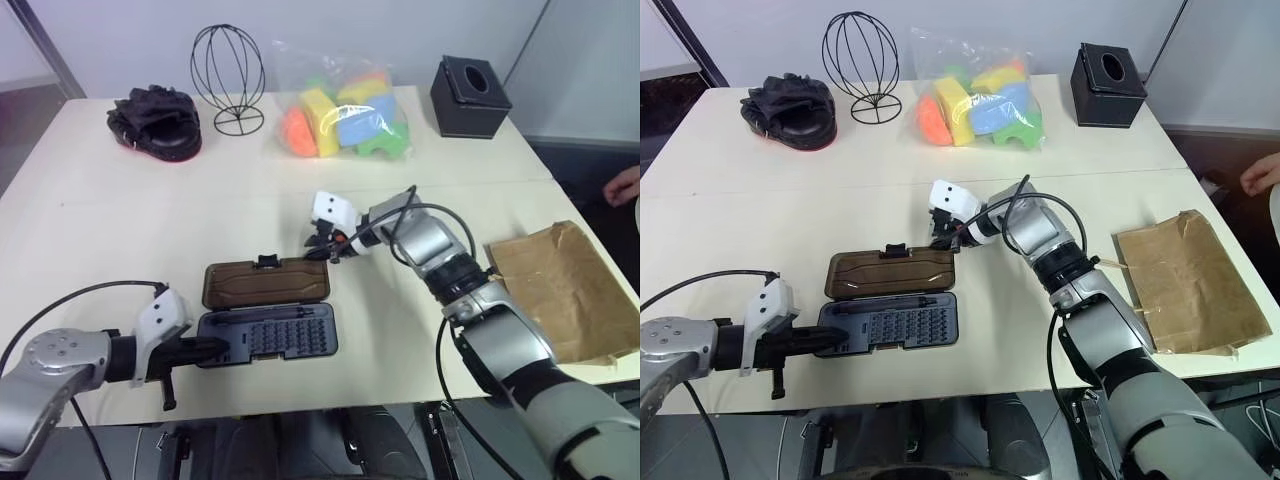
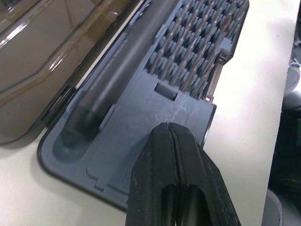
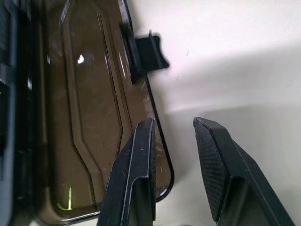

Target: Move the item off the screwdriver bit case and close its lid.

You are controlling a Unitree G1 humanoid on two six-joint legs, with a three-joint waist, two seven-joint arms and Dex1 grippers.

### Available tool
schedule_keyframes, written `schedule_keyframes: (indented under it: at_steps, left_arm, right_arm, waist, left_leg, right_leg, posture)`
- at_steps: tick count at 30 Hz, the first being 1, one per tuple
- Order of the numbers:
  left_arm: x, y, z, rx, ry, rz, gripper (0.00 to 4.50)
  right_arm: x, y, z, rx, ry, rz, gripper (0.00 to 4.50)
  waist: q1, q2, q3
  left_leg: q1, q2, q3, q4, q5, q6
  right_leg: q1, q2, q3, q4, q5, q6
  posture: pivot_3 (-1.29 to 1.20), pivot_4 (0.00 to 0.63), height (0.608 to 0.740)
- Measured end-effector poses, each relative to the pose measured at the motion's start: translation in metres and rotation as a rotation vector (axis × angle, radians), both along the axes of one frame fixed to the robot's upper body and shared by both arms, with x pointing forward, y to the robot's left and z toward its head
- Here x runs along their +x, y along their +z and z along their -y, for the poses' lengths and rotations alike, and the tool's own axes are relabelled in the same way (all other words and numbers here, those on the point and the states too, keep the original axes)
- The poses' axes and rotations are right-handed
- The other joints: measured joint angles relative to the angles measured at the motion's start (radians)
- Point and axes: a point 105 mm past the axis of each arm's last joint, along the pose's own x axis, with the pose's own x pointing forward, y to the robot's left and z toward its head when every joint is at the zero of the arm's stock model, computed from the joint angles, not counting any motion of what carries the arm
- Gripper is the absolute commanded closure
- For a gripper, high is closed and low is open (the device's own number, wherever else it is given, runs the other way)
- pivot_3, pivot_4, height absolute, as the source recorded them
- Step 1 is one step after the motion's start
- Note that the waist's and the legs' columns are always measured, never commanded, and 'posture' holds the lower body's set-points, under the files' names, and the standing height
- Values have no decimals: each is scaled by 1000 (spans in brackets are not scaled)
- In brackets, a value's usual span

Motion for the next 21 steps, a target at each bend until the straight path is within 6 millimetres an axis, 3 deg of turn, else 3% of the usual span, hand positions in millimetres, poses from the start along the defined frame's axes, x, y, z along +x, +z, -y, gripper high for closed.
schedule_keyframes:
  at_steps: [4,8,17,21]
  left_arm:
    - [1,0,0,-4,3,0,4500]
    - [2,-1,-1,-4,3,0,4500]
    - [4,-1,-3,-2,10,3,4500]
    - [5,-2,-3,-11,13,4,4500]
  right_arm:
    - [2,-8,-3,-3,-2,-9,3199]
    - [1,-9,-8,8,22,-7,4436]
    - [0,-10,-7,6,47,10,4436]
    - [-1,-10,-8,-13,83,116,4436]
  waist:
    - [0,0,0]
    - [-1,0,0]
    - [-6,0,-1]
    - [-6,0,-1]
  left_leg:
    - [0,0,0,0,0,0]
    - [1,0,0,0,0,0]
    - [3,0,-1,0,0,0]
    - [3,0,-1,0,0,0]
  right_leg:
    - [0,0,0,0,0,0]
    - [1,0,0,0,0,0]
    - [3,1,-1,1,0,-2]
    - [3,1,-1,1,0,-2]
  posture:
    - [0,150,737]
    - [0,150,737]
    - [0,150,737]
    - [0,150,737]
